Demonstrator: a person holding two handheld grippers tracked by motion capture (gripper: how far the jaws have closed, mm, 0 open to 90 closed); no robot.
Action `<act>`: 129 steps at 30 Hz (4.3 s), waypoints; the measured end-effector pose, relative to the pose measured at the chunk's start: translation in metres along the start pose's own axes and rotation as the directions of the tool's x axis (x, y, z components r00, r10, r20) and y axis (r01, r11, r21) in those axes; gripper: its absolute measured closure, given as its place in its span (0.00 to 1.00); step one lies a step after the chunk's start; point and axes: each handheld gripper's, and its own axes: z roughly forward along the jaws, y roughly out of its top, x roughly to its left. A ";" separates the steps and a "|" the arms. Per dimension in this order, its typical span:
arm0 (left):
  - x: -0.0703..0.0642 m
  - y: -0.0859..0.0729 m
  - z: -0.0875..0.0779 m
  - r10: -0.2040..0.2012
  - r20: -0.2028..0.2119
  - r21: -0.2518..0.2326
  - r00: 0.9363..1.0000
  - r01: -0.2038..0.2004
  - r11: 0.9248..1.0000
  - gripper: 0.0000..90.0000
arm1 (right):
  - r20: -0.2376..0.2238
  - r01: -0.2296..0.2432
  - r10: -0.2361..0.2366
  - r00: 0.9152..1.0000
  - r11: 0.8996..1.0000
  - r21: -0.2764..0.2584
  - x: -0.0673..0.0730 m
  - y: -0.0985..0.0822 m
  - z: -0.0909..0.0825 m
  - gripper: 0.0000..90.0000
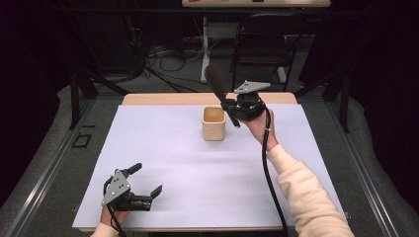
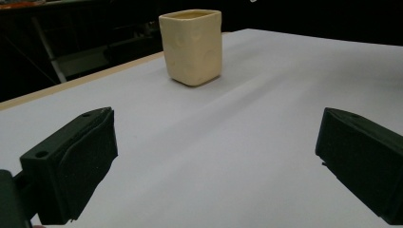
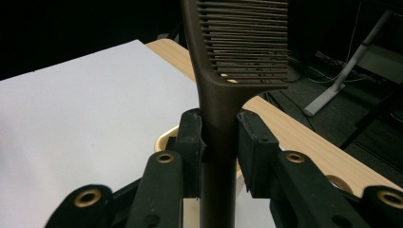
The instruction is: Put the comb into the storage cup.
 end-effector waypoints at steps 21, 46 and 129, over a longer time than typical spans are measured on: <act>0.000 0.000 0.000 0.000 0.000 0.000 1.000 0.000 1.000 0.00 | 0.024 0.030 -0.030 0.999 0.999 -0.012 0.001 0.016 0.012 0.80; 0.000 0.000 0.000 0.000 0.002 0.001 1.000 0.000 1.000 0.00 | 0.046 0.049 -0.046 0.998 0.997 -0.059 0.003 0.024 0.028 0.80; 0.000 0.000 -0.001 -0.001 -0.003 -0.004 1.000 0.001 1.000 0.00 | 0.006 0.020 -0.021 1.000 0.999 0.031 0.014 -0.010 0.086 0.80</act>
